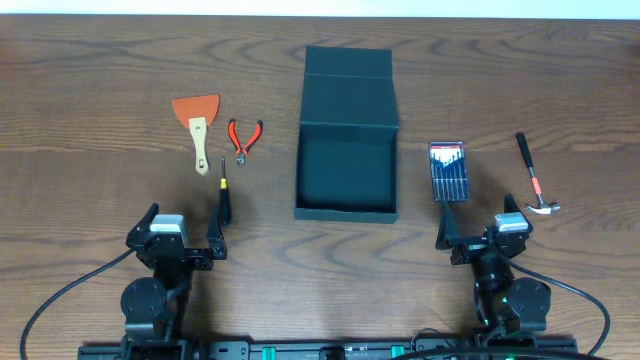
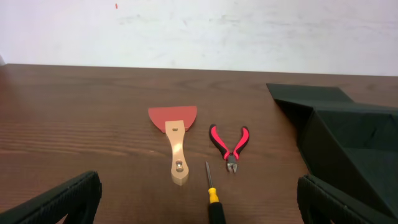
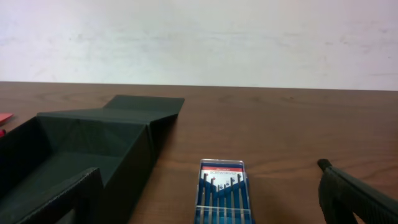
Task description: Pack container
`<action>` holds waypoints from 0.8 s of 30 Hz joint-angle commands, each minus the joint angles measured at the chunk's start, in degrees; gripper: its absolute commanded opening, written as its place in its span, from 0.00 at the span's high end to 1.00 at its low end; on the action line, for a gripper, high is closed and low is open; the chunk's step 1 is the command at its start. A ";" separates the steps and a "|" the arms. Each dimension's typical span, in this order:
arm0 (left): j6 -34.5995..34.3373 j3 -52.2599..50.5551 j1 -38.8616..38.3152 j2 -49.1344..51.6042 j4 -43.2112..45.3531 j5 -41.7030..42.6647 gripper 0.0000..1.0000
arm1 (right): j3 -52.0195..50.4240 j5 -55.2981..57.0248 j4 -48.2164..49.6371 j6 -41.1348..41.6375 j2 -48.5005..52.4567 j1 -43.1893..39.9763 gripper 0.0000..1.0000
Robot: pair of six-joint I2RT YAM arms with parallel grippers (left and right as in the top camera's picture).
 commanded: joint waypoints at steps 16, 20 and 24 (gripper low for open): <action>0.79 -0.35 -0.17 -0.35 0.15 0.33 0.01 | 10.91 4.87 -5.40 1.95 12.61 0.42 0.01; 0.79 -0.35 -0.17 -0.35 0.15 0.33 0.01 | 19.08 4.79 -7.58 -0.42 23.65 0.44 0.01; 0.79 -0.35 -0.17 -0.35 0.15 0.33 0.01 | 30.36 4.31 -14.14 -3.54 35.93 0.44 0.01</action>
